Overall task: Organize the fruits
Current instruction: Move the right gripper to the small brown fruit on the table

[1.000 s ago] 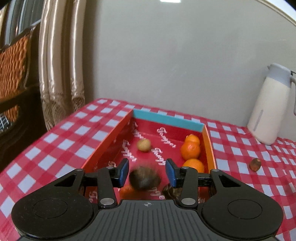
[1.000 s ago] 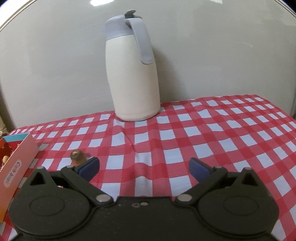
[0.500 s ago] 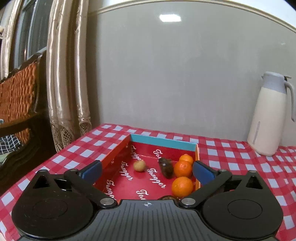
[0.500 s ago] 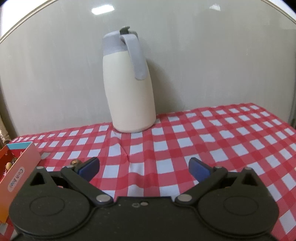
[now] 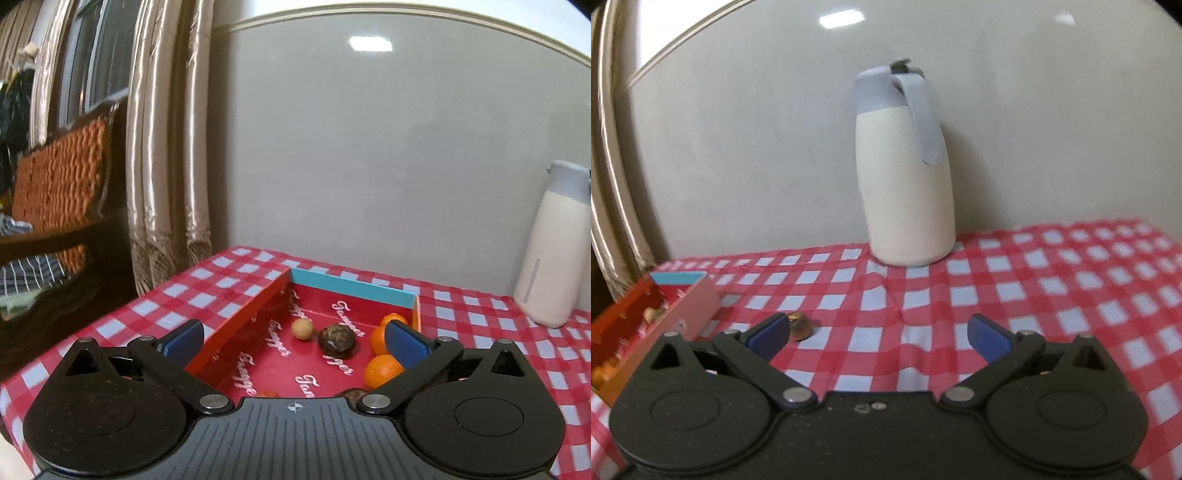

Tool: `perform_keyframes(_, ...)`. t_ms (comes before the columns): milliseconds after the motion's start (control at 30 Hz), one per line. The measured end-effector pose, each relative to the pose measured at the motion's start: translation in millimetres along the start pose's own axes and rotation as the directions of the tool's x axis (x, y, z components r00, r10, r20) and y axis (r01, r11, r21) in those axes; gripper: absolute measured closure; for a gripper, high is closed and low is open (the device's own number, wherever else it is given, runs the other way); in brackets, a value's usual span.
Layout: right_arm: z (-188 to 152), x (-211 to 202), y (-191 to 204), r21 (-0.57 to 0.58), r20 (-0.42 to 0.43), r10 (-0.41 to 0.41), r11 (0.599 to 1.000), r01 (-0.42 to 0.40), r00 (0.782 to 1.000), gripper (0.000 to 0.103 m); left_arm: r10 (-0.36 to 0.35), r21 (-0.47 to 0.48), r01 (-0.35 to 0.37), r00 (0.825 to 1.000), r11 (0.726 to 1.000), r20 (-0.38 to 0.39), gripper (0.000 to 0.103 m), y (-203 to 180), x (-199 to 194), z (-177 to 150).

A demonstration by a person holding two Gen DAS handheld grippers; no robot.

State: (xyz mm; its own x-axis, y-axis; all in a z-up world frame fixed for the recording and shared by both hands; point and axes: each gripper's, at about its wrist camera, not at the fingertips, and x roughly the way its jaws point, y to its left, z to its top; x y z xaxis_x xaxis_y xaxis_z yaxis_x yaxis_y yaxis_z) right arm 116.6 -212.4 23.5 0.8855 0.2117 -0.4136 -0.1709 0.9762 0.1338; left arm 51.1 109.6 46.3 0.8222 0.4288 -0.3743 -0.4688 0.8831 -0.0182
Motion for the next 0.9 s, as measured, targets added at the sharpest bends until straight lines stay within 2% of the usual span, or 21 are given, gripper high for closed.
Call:
perform_keyframes(167, 1, 0, 15, -0.084, 0.005, -0.069, 0.994, 0.069, 0.998, 0.000, -0.046, -0.066, 0.044, 0.998, 0.997, -0.033, 0.000, 10, 4, 2)
perform_keyframes(500, 1, 8, 30, -0.092, 0.007, -0.031, 0.995, 0.032, 0.999, 0.000, -0.110, -0.158, 0.094, 0.990, 0.983, -0.094, 0.000, 27, 17, 2)
perform_keyframes(767, -3, 21, 39, -0.104, -0.004, 0.001, 0.995, -0.001, 1.000, 0.004, -0.064, -0.085, 0.057, 0.995, 0.995, -0.074, 0.000, 28, 18, 0)
perform_keyframes(900, -1, 27, 48, -0.117, 0.006, 0.011, 0.993, -0.010, 1.000, 0.005, -0.047, -0.080, 0.042, 0.997, 0.996, -0.061, 0.000, 33, 20, 0)
